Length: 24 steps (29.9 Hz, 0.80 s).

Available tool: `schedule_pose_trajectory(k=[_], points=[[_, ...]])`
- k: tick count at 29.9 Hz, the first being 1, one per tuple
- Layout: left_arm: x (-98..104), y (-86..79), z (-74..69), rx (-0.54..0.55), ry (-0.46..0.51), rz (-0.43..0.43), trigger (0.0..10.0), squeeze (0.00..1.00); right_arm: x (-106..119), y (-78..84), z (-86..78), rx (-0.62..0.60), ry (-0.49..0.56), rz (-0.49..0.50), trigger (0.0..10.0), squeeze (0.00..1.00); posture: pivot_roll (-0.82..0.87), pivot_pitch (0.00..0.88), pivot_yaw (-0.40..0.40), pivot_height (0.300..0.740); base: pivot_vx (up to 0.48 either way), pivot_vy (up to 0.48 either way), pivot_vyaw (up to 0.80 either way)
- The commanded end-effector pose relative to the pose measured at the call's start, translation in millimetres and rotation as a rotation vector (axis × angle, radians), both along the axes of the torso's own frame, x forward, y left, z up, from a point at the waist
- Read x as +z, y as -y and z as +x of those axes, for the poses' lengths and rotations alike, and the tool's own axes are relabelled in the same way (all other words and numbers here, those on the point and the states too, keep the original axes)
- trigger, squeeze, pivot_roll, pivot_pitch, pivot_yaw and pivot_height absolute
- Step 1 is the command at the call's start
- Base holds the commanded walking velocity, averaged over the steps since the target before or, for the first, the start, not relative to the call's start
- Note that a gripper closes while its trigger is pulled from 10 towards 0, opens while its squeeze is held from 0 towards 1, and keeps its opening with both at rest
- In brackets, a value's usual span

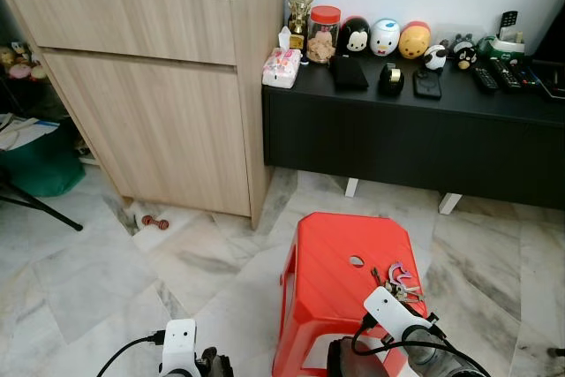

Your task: Hang keys on a hook

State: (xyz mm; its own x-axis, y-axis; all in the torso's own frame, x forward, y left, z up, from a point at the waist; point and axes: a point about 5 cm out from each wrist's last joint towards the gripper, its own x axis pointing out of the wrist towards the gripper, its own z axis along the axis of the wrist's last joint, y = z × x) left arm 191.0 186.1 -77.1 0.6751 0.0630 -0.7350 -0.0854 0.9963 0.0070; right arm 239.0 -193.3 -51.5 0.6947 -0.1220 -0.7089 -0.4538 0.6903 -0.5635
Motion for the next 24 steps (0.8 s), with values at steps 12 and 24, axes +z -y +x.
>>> schedule_pose_trajectory(k=[12, 24], points=[[-17.3, 4.7, -33.9, -0.028, -0.128, -0.002, 10.0, 0.0, 12.0, 3.6, 13.5, -0.031, 0.127, -0.019, 10.0, 0.0, 0.06, 0.115, -0.05, 0.605, 0.0, 0.0, 0.0], [-17.6, 4.7, -34.7, -0.037, -0.13, 0.0, 10.0, 0.0, 8.3, 1.1, 9.4, -0.011, 0.103, -0.021, 10.0, 0.0, 0.06, 0.121, -0.05, 0.605, 0.0, 0.0, 0.0]])
